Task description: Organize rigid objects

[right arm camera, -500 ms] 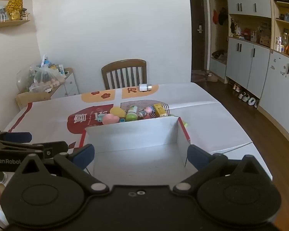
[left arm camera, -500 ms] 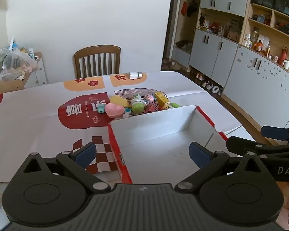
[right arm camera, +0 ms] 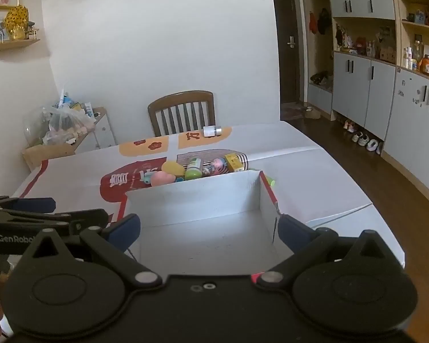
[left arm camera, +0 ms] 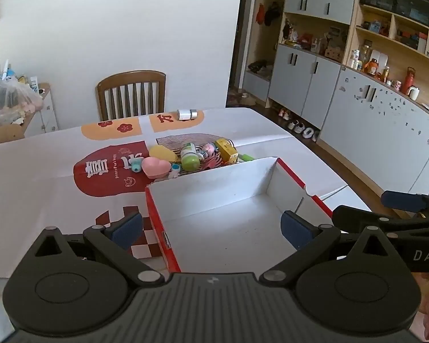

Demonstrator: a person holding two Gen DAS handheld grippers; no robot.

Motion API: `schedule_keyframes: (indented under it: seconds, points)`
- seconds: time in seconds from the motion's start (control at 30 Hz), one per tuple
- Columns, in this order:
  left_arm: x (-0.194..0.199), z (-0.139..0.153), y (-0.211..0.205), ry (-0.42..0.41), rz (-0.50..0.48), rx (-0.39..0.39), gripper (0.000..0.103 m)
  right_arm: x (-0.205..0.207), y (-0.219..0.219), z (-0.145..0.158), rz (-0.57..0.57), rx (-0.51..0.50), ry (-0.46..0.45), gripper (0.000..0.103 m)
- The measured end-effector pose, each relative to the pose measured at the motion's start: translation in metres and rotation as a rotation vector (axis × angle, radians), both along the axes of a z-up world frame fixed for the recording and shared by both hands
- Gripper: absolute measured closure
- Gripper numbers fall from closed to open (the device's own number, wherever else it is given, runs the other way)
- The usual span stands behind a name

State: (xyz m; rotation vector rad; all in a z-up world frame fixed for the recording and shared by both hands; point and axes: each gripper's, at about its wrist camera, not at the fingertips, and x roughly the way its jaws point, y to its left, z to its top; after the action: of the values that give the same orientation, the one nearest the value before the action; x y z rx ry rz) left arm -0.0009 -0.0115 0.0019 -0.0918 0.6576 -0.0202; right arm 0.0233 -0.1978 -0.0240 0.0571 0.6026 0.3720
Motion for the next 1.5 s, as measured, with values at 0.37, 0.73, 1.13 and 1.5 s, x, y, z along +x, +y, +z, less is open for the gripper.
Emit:
schedule_keyframes:
  seconds: [0.37, 0.73, 1.13, 1.5]
  points:
    - [0.000, -0.001, 0.003, 0.006, 0.002, 0.007, 0.000, -0.001, -0.001, -0.002, -0.008, 0.012, 0.006, 0.000]
    - [0.002, 0.001, 0.005, 0.015, 0.008, 0.008, 0.000, 0.000, 0.000, -0.003, -0.003, 0.005, 0.004, 0.000]
    - [0.003, 0.001, 0.011, 0.013, 0.010, -0.015, 0.000, 0.007, 0.000, -0.007, 0.035, 0.042, 0.076, 0.000]
    - [0.013, -0.001, 0.014, 0.011, -0.005, -0.018, 0.000, 0.015, 0.009, -0.007, 0.090, 0.011, 0.082, 0.000]
